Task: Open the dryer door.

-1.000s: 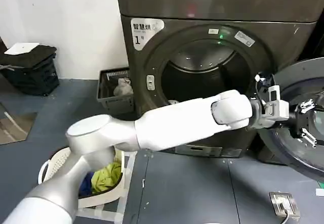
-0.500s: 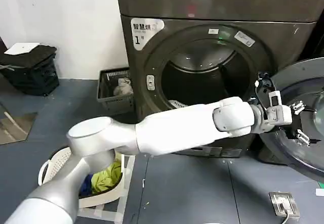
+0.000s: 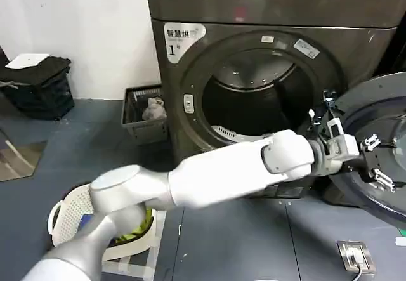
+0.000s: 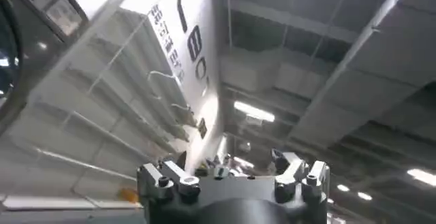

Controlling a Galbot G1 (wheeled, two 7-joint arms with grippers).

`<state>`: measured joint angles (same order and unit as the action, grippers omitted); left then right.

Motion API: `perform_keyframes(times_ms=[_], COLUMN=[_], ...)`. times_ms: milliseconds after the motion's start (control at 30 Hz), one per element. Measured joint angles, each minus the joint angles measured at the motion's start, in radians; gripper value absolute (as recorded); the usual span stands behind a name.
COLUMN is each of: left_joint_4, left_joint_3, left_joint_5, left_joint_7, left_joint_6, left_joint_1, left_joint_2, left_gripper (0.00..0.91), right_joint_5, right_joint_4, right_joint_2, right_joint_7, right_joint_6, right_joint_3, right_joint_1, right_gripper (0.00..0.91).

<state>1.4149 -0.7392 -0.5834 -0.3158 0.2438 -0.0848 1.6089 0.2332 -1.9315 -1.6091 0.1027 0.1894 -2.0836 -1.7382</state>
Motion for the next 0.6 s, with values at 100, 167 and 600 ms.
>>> perform_keyframes(times_ms=[100, 167, 600], left_joint_4=[0.045, 0.079, 0.318], left_joint_3=[0.032, 0.057, 0.211], left_joint_5=[0.051, 0.08, 0.145], left_joint_7=[-0.013, -0.019, -0.045], left_joint_6=[-0.017, -0.033, -0.159], left_joint_1=[0.045, 0.074, 0.272], left_joint_2=[0.0, 0.0, -0.161], left_gripper=[0.907, 0.907, 0.907], right_joint_5=[-0.001, -0.002, -0.01], right_joint_4=[0.016, 0.022, 0.051], right_joint_2=[0.0, 0.0, 0.0], right_joint_7=[-0.002, -0.003, -0.005], right_joint_6=[-0.007, -0.015, -0.043], right_joint_3=[0.007, 0.014, 0.072], right_joint_1=[0.004, 0.006, 0.01], right_gripper=[0.907, 0.907, 0.907])
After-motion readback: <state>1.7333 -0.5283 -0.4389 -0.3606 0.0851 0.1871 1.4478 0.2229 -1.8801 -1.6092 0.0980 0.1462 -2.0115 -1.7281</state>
